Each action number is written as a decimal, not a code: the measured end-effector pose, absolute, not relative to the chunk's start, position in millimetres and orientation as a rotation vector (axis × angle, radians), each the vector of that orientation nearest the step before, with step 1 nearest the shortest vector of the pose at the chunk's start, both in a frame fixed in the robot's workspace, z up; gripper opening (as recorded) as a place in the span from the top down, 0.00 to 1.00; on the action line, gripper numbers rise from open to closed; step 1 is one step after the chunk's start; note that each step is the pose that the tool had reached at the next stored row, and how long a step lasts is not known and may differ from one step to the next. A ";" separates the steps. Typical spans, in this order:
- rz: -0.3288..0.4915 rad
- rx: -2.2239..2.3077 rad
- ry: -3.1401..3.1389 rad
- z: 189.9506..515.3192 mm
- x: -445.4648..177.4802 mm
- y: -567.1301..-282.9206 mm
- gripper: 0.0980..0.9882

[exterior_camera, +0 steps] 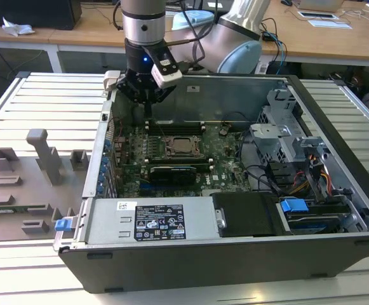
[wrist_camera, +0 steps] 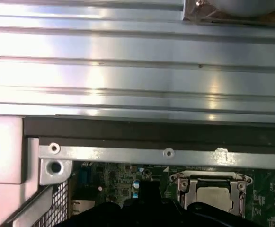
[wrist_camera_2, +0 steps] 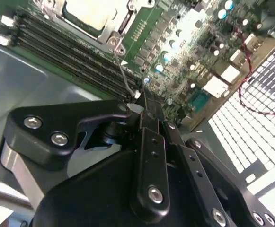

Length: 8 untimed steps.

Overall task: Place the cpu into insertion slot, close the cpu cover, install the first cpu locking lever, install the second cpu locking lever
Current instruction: 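Install the first cpu locking lever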

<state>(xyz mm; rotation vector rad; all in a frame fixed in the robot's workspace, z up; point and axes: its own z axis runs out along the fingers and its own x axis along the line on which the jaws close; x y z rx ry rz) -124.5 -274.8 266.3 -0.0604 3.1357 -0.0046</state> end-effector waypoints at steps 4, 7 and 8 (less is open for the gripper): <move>-0.005 -0.060 3.136 261.1 -121.0 -274.8 0.99; -0.005 -0.061 3.136 260.0 -111.1 -274.8 0.99; -0.005 -0.061 3.136 259.9 -108.1 -274.8 0.99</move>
